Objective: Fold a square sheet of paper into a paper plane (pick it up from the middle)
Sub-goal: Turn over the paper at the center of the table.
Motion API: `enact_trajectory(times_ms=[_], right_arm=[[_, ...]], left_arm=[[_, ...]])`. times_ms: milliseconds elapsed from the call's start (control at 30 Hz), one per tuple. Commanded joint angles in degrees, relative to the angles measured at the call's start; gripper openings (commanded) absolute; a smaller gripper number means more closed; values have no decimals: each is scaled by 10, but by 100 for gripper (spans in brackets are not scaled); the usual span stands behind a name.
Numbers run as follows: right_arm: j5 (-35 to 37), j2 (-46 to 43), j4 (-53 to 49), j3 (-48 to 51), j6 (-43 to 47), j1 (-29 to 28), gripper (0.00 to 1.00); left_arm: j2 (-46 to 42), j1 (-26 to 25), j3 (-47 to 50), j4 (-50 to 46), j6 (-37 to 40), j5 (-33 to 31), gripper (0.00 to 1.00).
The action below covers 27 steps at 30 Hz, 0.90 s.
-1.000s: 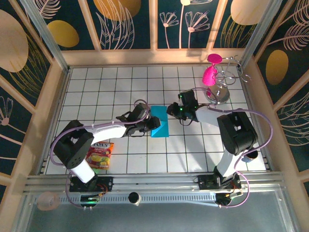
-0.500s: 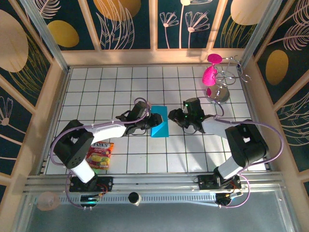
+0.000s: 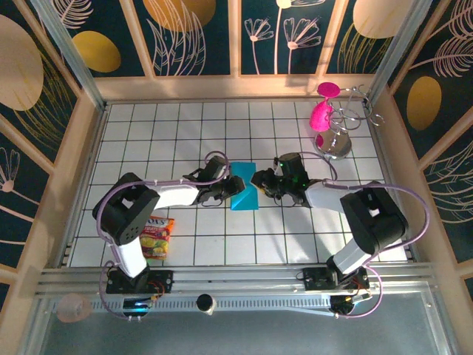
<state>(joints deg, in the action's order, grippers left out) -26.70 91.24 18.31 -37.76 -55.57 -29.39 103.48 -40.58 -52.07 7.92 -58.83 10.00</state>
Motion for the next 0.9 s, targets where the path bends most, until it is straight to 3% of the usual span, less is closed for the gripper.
enact_trajectory(times_ms=[0,267,500,867], right_arm=[[-13,19,27,9,-24,-7,33],[-14,52,26,-5,-28,-16,26],[-5,75,16,-14,-32,-30,26],[-30,96,72,-16,-48,-33,20]], left_arm=[[8,7,11,8,-18,-6,38],[6,12,49,34,-37,-4,38],[5,14,64,41,-44,-6,38],[-1,13,67,45,-45,0,38]])
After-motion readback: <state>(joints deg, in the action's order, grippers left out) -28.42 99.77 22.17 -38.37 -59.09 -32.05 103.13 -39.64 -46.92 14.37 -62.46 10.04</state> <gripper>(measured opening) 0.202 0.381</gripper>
